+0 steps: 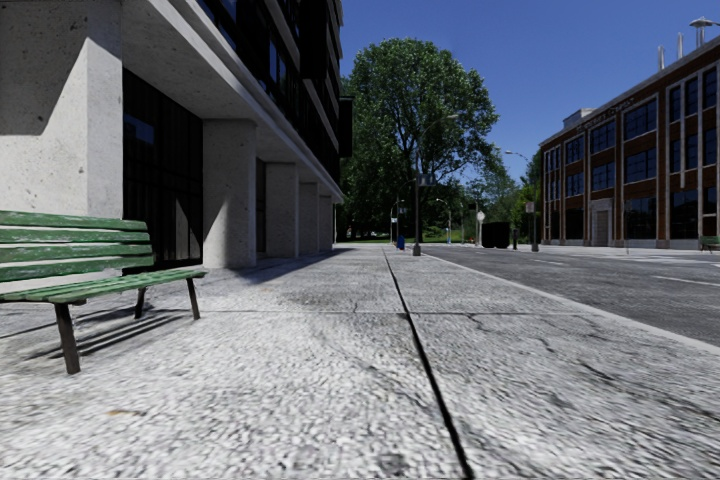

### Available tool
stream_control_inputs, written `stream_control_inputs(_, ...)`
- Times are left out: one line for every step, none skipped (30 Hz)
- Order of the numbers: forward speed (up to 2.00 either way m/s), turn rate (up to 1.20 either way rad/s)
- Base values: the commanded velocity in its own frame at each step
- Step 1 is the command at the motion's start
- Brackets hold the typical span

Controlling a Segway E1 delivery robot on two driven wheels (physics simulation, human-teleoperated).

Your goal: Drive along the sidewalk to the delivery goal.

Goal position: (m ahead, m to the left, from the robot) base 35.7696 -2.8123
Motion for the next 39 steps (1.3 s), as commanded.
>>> stream_control_inputs(2.0, 0.0)
stream_control_inputs(2.0, 0.0)
stream_control_inputs(2.0, 0.0)
stream_control_inputs(2.0, 0.0)
stream_control_inputs(2.0, 0.0)
stream_control_inputs(2.0, 0.0)
stream_control_inputs(2.0, 0.0)
stream_control_inputs(2.0, 0.0)
stream_control_inputs(2.0, 0.0)
stream_control_inputs(2.0, 0.0)
stream_control_inputs(2.0, 0.0)
stream_control_inputs(2.0, 0.0)
stream_control_inputs(2.0, 0.0)
stream_control_inputs(2.0, 0.0)
stream_control_inputs(2.0, 0.0)
stream_control_inputs(2.0, 0.0)
stream_control_inputs(2.0, 0.0)
stream_control_inputs(2.0, 0.0)
stream_control_inputs(2.0, 0.0)
stream_control_inputs(2.0, 0.0)
stream_control_inputs(2.0, 0.0)
stream_control_inputs(2.0, 0.0)
stream_control_inputs(2.0, 0.0)
stream_control_inputs(2.0, 0.0)
stream_control_inputs(2.0, 0.0)
stream_control_inputs(2.0, 0.0)
stream_control_inputs(2.0, 0.0)
stream_control_inputs(2.0, 0.0)
stream_control_inputs(2.0, 0.0)
stream_control_inputs(2.0, 0.0)
stream_control_inputs(2.0, 0.0)
stream_control_inputs(2.0, 0.0)
stream_control_inputs(2.0, 0.0)
stream_control_inputs(2.0, 0.0)
stream_control_inputs(2.0, 0.0)
stream_control_inputs(2.0, 0.0)
stream_control_inputs(2.0, 0.0)
stream_control_inputs(2.0, 0.0)
stream_control_inputs(2.0, 0.0)
